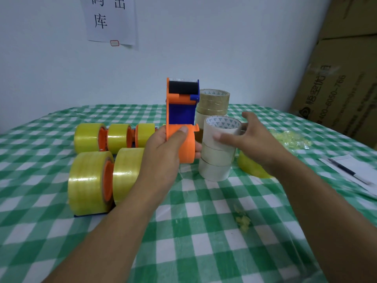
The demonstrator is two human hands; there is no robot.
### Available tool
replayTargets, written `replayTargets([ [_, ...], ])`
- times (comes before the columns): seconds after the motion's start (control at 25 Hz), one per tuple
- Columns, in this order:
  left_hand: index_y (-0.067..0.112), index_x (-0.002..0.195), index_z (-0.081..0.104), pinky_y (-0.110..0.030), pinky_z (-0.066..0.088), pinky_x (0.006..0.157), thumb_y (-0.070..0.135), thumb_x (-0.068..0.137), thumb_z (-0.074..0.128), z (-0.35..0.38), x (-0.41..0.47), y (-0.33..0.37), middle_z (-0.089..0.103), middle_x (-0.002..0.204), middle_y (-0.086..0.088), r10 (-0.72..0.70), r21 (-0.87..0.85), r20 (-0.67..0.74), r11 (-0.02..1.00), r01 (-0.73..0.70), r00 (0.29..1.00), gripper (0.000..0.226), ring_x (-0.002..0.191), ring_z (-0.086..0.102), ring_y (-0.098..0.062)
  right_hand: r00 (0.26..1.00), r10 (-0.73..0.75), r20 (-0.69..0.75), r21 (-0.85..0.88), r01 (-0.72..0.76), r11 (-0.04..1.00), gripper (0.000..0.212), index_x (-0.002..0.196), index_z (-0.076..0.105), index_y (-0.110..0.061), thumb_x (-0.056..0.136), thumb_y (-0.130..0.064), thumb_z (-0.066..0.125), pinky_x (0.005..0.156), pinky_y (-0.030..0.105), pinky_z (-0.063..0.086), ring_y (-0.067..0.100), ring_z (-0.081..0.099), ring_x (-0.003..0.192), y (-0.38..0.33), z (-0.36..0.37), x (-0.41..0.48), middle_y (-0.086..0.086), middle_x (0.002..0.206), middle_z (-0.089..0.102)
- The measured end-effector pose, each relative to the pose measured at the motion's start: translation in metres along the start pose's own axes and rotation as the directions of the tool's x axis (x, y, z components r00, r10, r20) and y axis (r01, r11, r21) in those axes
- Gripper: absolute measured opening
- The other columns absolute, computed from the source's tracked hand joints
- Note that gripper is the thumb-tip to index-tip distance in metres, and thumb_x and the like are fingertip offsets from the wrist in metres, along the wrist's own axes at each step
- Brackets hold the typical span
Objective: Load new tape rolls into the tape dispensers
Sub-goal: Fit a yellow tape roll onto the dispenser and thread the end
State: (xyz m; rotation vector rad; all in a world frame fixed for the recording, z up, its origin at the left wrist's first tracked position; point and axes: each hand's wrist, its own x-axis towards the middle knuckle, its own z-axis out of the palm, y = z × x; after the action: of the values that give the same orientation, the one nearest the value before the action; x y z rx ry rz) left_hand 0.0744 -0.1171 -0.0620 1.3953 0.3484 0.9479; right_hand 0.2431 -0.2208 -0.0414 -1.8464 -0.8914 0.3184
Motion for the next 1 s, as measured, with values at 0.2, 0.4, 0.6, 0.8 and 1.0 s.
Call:
replayTargets([
  [0.2, 0.012, 0.106, 0.066, -0.037, 0.061, 0.074, 0.018, 0.099, 0.056, 0.0, 0.0, -0.003, 0.075, 0.076, -0.007, 0.0, 0.043, 0.005, 0.999, 0.0, 1.0, 0.013, 0.072, 0.072, -0.02, 0.985, 0.061, -0.16, 0.195, -0.029, 0.98, 0.043, 0.125, 0.06, -0.015, 0.083, -0.02, 0.064, 0.101, 0.042, 0.051, 0.02, 0.062, 0.112, 0.018, -0.035, 0.011, 0.007, 0.127, 0.064],
  [0.4, 0.011, 0.1, 0.067, -0.03, 0.059, 0.068, 0.015, 0.098, 0.058, -0.002, 0.003, -0.002, 0.074, 0.073, -0.007, -0.029, 0.026, -0.021, 0.999, 0.03, 0.999, 0.01, 0.067, 0.071, -0.02, 0.989, 0.075, -0.129, -0.485, -0.129, 0.865, 0.01, 0.094, 0.067, -0.004, 0.088, -0.011, 0.062, 0.064, 0.032, 0.046, 0.026, 0.061, 0.074, 0.051, -0.027, 0.019, 0.011, 0.084, 0.067],
  [0.6, 0.009, 0.103, 0.066, -0.036, 0.06, 0.072, 0.016, 0.098, 0.059, 0.001, 0.003, -0.002, 0.075, 0.075, -0.008, -0.082, 0.022, -0.028, 0.996, 0.083, 0.996, 0.012, 0.069, 0.072, -0.021, 0.995, 0.101, -0.02, -0.783, -0.078, 0.617, 0.021, 0.105, 0.057, -0.011, 0.086, -0.013, 0.065, 0.063, 0.033, 0.049, 0.025, 0.061, 0.081, 0.069, -0.018, 0.026, 0.007, 0.094, 0.063],
  [0.8, 0.002, 0.109, 0.065, -0.04, 0.06, 0.078, 0.015, 0.096, 0.061, 0.007, -0.001, 0.009, 0.075, 0.078, -0.011, -0.152, -0.087, -0.018, 0.985, 0.15, 0.988, 0.019, 0.07, 0.071, -0.022, 0.997, 0.063, -0.054, -0.83, -0.08, 0.553, 0.006, 0.089, 0.054, -0.014, 0.087, -0.012, 0.06, 0.054, 0.028, 0.038, 0.022, 0.057, 0.072, 0.064, -0.021, 0.022, 0.003, 0.082, 0.058],
  [1.0, 0.005, 0.101, 0.065, -0.045, 0.056, 0.083, 0.013, 0.097, 0.055, 0.01, -0.025, 0.021, 0.075, 0.083, -0.016, -0.187, -0.115, -0.017, 0.976, 0.184, 0.982, 0.013, 0.073, 0.07, -0.028, 0.99, -0.048, -0.134, -0.752, -0.07, 0.655, 0.013, 0.085, 0.065, -0.013, 0.08, -0.019, 0.074, 0.059, 0.031, 0.044, 0.031, 0.064, 0.082, 0.033, -0.045, -0.001, 0.006, 0.083, 0.066],
])
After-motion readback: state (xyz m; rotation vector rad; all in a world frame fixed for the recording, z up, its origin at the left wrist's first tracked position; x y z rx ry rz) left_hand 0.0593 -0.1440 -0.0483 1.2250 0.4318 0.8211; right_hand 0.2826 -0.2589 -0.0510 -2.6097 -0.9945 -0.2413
